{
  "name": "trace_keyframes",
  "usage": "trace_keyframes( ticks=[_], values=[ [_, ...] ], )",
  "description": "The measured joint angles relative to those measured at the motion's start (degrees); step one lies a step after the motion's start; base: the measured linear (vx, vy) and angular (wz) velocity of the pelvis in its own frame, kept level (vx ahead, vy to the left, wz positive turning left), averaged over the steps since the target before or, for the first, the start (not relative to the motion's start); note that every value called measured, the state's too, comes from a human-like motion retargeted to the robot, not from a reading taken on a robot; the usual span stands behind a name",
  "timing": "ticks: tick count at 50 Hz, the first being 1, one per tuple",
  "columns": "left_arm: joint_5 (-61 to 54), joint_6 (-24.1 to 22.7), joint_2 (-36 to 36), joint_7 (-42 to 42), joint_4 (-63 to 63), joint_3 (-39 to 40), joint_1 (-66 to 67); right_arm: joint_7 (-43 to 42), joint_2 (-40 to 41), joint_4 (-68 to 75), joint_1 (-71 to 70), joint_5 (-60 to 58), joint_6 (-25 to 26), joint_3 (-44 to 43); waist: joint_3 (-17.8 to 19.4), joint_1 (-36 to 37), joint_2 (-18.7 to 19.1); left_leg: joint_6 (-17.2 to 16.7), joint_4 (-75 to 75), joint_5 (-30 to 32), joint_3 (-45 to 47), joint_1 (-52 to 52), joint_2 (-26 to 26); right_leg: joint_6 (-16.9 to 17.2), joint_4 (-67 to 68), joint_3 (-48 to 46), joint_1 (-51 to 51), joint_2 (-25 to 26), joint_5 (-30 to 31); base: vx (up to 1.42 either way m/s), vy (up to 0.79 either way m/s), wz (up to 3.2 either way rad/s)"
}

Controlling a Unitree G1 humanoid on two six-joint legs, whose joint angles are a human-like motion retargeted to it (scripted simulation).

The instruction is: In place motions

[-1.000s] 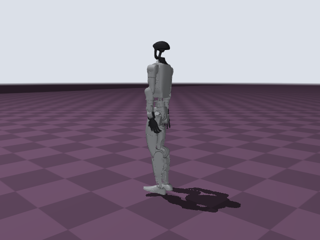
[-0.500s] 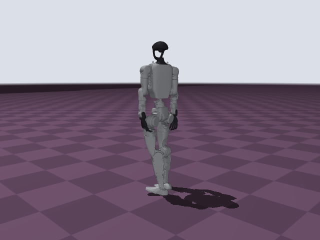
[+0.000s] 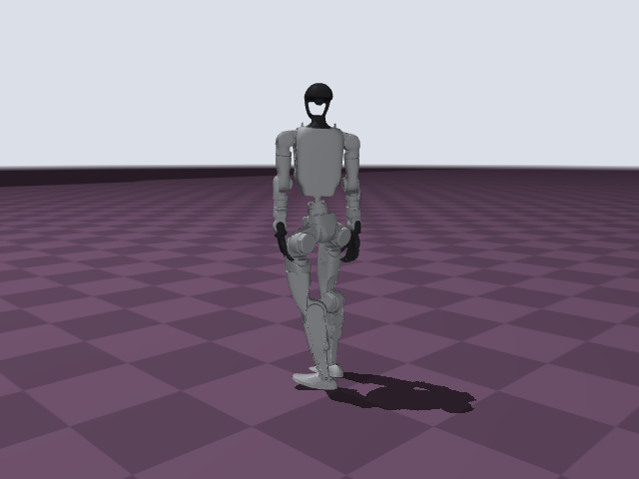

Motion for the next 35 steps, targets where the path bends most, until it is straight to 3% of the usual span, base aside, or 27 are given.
trace_keyframes(
  ticks=[15, 35],
  values=[
    [0.1, 0.1, 0.3, 0.2, -1.0, -0.1, -0.9, 0.1, 0.4, -1.2, -1.4, 0.8, -0.6, 0.9, -0.8, 0.8, -0.1, 0.5, 0.1, 0.0, -0.2, -1.4, -0.5, -0.4, 0.1, -0.9, -0.9, -0.7, -0.3, 0.00, 0.00, 0.03],
    [1.0, 0.2, 0.7, 0.3, -0.2, -0.6, -1.1, -0.5, -1.0, 1.3, 1.0, -0.2, -0.9, 1.1, -1.8, 8.8, -3.0, 4.3, 1.0, 2.5, -10.7, -3.6, -2.6, -1.0, -0.7, -13.3, 5.0, -5.3, -3.3, -0.03, 0.11, 0.64]
  ],
)
